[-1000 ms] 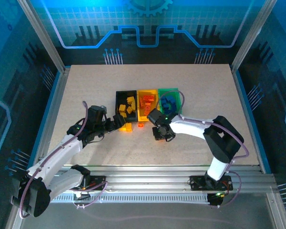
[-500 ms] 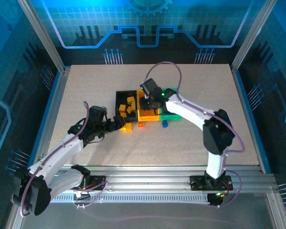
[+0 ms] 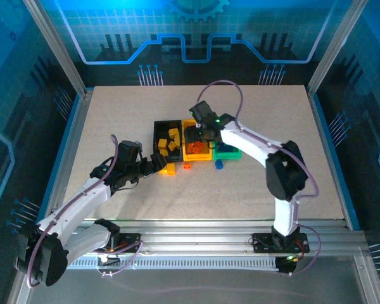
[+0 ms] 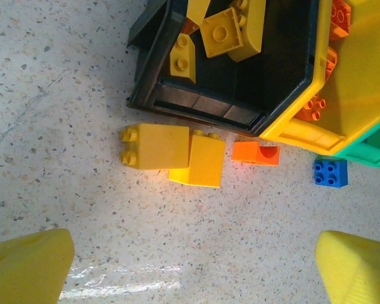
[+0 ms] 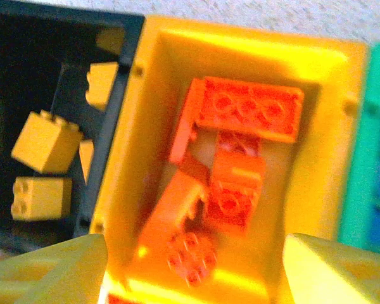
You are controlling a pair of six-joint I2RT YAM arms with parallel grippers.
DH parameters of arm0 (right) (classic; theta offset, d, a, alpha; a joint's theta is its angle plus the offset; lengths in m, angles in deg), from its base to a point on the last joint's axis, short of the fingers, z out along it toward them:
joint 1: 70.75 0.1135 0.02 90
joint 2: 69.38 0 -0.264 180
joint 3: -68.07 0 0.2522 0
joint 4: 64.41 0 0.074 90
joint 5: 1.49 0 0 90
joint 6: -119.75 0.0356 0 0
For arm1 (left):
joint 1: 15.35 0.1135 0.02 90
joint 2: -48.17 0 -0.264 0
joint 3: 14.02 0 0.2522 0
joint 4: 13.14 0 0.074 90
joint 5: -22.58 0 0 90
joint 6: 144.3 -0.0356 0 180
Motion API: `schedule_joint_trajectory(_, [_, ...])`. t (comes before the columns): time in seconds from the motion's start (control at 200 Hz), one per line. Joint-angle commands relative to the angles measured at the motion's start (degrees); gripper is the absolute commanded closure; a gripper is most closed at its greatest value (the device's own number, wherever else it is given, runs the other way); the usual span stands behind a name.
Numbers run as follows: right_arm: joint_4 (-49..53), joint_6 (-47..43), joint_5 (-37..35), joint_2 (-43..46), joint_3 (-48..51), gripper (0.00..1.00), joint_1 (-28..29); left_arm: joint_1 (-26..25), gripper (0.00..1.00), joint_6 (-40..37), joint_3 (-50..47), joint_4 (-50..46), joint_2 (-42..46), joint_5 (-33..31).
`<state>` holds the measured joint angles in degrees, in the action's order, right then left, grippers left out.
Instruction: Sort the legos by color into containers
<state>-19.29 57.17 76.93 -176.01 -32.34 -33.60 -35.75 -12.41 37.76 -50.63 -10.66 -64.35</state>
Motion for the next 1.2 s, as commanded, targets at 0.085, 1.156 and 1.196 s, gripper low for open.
schedule_joint_trajectory(0.085, [-3.1, 3.2, -0.6, 14.2, 18.2, 0.25, 0.6, 0.6, 0.01, -0.3, -0.3, 0.5, -0.9, 1.3])
schedule_joint_trajectory(1.156, [-9.9, 1.9, -0.7, 21.6, 32.3, 0.77, -1.9, 0.7, 0.01, 0.3, -0.4, 1.9, -3.3, 3.3])
schedule_joint_trajectory(1.196, [-8.9, 1.7, -0.9, 23.1, 31.3, 0.77, -2.3, 0.6, 0.01, 0.3, -0.4, 2.0, -3.4, 3.3])
